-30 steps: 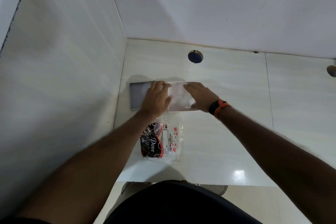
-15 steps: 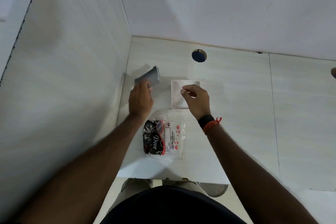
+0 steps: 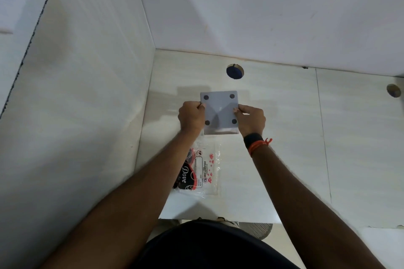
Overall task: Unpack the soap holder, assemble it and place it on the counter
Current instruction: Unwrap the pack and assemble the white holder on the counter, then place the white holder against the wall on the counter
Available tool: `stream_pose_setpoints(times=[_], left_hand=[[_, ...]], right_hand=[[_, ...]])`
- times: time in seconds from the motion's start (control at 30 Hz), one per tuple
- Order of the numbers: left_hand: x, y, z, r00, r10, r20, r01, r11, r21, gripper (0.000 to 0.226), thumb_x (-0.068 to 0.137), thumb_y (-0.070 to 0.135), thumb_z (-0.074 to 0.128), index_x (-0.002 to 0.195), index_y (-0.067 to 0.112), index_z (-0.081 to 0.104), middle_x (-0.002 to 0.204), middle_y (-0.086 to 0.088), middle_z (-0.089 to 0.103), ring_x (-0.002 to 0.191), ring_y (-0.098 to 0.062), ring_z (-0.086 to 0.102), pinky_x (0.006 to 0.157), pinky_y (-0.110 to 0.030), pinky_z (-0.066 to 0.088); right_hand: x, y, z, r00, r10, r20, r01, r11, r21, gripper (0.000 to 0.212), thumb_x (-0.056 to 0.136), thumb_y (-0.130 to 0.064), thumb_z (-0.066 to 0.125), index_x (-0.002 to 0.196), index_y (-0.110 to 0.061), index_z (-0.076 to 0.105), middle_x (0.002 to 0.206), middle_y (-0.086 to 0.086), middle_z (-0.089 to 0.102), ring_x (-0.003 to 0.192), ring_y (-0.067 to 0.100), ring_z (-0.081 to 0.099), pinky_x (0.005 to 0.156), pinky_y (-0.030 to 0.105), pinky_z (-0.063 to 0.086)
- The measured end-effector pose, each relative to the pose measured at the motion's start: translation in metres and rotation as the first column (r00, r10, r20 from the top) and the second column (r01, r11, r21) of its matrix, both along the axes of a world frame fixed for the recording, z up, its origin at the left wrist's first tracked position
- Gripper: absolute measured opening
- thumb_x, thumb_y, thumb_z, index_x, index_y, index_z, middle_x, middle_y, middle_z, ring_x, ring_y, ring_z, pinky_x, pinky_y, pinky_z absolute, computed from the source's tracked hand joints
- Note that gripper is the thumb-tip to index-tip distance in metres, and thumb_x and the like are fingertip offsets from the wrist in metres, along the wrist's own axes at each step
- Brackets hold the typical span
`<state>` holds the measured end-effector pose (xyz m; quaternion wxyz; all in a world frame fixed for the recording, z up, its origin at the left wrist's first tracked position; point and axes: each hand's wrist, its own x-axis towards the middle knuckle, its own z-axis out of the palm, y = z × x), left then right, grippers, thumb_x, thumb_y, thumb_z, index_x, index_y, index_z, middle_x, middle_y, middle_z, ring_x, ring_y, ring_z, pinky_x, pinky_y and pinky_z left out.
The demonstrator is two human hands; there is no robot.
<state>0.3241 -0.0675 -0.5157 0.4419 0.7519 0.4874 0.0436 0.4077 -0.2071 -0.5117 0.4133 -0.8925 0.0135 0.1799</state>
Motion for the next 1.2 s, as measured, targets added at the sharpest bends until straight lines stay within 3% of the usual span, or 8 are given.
stream_pose_setpoints(times=[0.07,0.23,0.4,0.7,0.87,1.0,1.1,1.2], left_hand=[[0.001,0.000,-0.004,1.000,-0.014,-0.023,0.014,1.000,-0.010,0.027,0.089,0.018,0.061,0.077,-0.002,0.074,0.069,-0.013,0.070,0.065,-0.027,0.062,0.053,-0.028,0.044],[0.004,0.004,-0.010,0.998,-0.046,-0.035,0.047,0.999,0.004,0.019,0.084,0.019,0.067,0.070,0.010,0.074,0.067,-0.011,0.070,0.062,-0.025,0.064,0.062,-0.031,0.054],[-0.002,0.000,-0.020,0.999,-0.023,0.043,0.027,0.996,-0.085,0.021,0.081,0.017,0.071,0.079,-0.003,0.075,0.076,-0.016,0.076,0.068,-0.033,0.074,0.068,-0.049,0.062],[-0.004,-0.006,-0.015,0.999,0.000,0.032,0.003,0.997,-0.080,0.015,0.079,0.017,0.074,0.084,0.003,0.077,0.081,-0.012,0.078,0.071,-0.029,0.074,0.072,-0.043,0.062],[-0.005,-0.005,-0.011,0.997,-0.044,-0.064,0.041,0.998,-0.050,0.039,0.084,0.029,0.072,0.115,0.006,0.068,0.108,-0.010,0.075,0.098,-0.027,0.070,0.079,-0.027,0.045],[0.000,-0.002,-0.023,0.974,-0.180,-0.139,0.143,0.959,-0.243,0.044,0.095,0.030,0.055,0.134,0.010,0.056,0.124,-0.015,0.067,0.112,-0.033,0.064,0.096,-0.041,0.051],[0.001,-0.001,-0.031,0.981,-0.169,-0.097,0.109,0.888,-0.446,0.039,0.098,0.024,0.049,0.135,0.013,0.053,0.126,-0.016,0.065,0.106,-0.040,0.065,0.087,-0.054,0.057],[-0.001,-0.001,-0.037,0.990,-0.120,-0.079,0.071,0.888,-0.454,0.039,0.096,0.021,0.051,0.135,0.014,0.055,0.125,-0.018,0.065,0.105,-0.042,0.066,0.083,-0.057,0.058]], right_hand=[[0.001,-0.005,-0.006,0.999,0.009,-0.035,-0.011,0.999,-0.050,0.026,0.092,-0.020,0.065,0.114,-0.010,0.074,0.105,0.009,0.076,0.060,-0.002,0.056,0.053,0.010,0.040],[0.002,-0.007,-0.010,0.996,0.066,-0.053,-0.071,0.993,-0.092,0.022,0.089,-0.019,0.066,0.106,-0.010,0.077,0.096,0.010,0.077,0.086,0.025,0.070,0.071,0.026,0.053],[0.006,-0.016,-0.011,0.995,0.095,-0.037,-0.099,0.989,-0.106,0.023,0.088,-0.018,0.066,0.106,-0.011,0.077,0.099,0.009,0.077,0.090,0.026,0.069,0.077,0.028,0.053],[0.009,-0.022,-0.013,0.984,0.169,-0.055,-0.176,0.970,-0.169,0.021,0.085,-0.020,0.068,0.102,-0.013,0.079,0.096,0.008,0.078,0.092,0.028,0.069,0.081,0.036,0.056],[0.010,-0.019,-0.012,0.980,0.190,-0.051,-0.197,0.945,-0.262,0.029,0.085,-0.028,0.071,0.108,-0.011,0.071,0.098,0.005,0.073,0.096,0.025,0.064,0.087,0.037,0.049],[0.017,-0.019,-0.017,0.964,0.175,-0.200,-0.213,0.959,-0.187,0.037,0.086,-0.028,0.068,0.116,-0.007,0.064,0.098,0.003,0.069,0.094,0.024,0.062,0.089,0.039,0.052],[0.019,-0.017,-0.018,0.906,0.180,-0.383,-0.199,0.980,-0.010,0.029,0.093,-0.021,0.061,0.112,-0.001,0.067,0.106,0.012,0.069,0.089,0.027,0.063,0.080,0.037,0.055],[0.016,-0.011,-0.016,0.883,0.197,-0.426,-0.188,0.980,0.063,0.026,0.093,-0.020,0.064,0.108,0.001,0.067,0.100,0.011,0.067,0.085,0.024,0.061,0.070,0.028,0.052]])
